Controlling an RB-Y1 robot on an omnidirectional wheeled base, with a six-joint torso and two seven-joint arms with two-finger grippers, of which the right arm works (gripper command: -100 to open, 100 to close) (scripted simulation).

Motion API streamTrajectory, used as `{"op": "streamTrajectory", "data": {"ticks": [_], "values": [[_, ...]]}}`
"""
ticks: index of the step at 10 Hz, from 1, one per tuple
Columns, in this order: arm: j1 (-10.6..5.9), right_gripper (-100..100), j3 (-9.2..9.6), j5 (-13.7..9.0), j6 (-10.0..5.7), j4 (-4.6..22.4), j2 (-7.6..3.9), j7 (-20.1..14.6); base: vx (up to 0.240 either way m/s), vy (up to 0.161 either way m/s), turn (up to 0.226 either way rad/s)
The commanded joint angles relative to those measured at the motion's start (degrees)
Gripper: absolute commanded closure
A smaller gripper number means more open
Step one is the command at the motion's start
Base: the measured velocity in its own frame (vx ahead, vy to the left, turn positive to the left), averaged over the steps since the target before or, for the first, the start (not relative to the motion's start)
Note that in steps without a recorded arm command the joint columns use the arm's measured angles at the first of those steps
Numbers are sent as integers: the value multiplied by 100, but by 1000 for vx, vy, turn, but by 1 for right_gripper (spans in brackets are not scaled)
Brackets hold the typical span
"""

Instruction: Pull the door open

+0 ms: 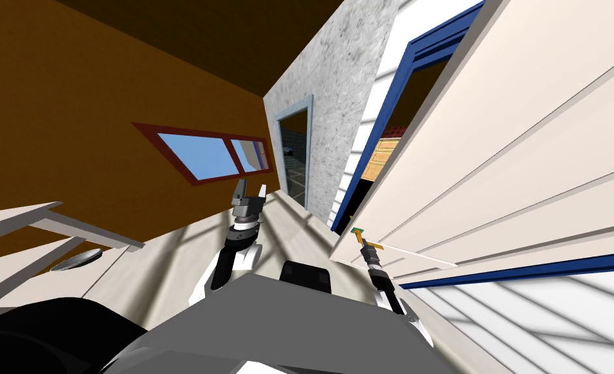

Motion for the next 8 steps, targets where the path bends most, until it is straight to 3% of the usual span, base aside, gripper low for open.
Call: {"op": "streamTrajectory", "data": {"ticks": [1, 4, 5, 6, 8], "values": [[51, 100, 74, 53, -167, 75, -78, -114, -204, -54, 127], [180, 100, 201, 143, -359, 55, -206, -298, -217, -79, 118], [177, 100, 192, 134, -288, 11, -160, -255, -86, -28, 34], [299, 100, 254, 172, -494, 65, -235, -354, -181, -46, 207], [385, 100, 287, 192, -653, 101, -306, -424, -201, -61, 132]]}}
